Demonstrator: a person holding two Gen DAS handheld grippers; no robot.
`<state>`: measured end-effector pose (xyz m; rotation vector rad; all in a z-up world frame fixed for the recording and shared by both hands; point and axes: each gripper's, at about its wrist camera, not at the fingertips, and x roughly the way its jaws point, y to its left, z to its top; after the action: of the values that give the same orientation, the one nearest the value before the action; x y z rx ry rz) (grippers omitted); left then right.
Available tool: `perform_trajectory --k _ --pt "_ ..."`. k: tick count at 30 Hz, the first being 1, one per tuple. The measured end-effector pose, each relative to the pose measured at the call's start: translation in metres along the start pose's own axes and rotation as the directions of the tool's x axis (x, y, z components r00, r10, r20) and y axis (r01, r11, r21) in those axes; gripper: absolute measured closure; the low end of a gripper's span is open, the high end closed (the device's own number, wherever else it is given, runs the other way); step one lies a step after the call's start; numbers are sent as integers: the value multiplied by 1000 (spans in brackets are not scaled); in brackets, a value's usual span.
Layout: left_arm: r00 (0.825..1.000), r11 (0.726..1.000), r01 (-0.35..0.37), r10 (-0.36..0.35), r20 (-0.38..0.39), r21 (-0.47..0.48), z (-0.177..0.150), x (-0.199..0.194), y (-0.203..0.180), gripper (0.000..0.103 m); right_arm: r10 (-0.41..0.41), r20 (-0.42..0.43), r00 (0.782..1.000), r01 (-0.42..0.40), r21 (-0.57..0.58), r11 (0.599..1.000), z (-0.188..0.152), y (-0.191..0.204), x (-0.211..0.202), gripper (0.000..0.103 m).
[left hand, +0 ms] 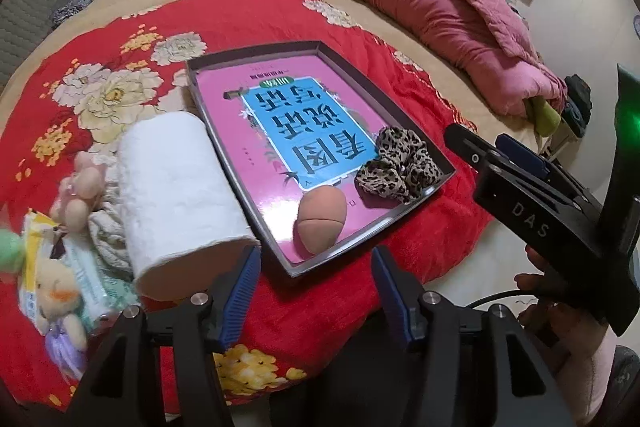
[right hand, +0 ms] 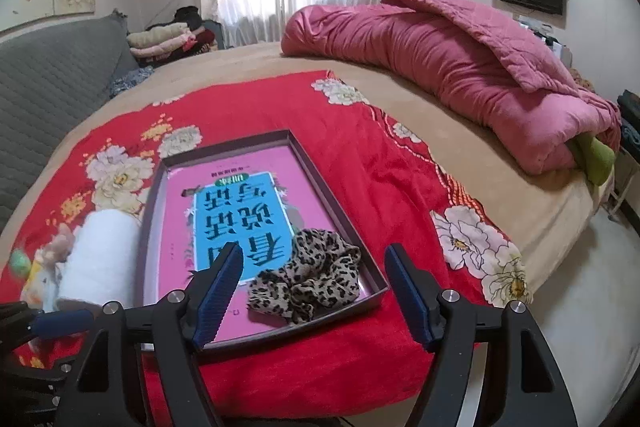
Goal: Organize soft objects
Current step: 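Move both open tools back toward the pile of soft toys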
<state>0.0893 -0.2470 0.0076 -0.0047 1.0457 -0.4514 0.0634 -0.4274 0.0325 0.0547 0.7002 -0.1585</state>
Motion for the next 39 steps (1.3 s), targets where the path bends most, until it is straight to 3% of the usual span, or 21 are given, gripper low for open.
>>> perform_trajectory --k 14,20,39 --pt "994 998 -11 17 109 -61 -6 -51 34 45 2 111 994 2 -39 999 10 30 -46 26" --pt "989 997 -16 27 145 -78 -11 -67 46 34 26 123 992 -18 -66 998 12 48 -59 26" --pt "964 970 -76 131 230 -232 -35 -117 121 34 193 110 975 -170 -195 966 5 127 -92 25"
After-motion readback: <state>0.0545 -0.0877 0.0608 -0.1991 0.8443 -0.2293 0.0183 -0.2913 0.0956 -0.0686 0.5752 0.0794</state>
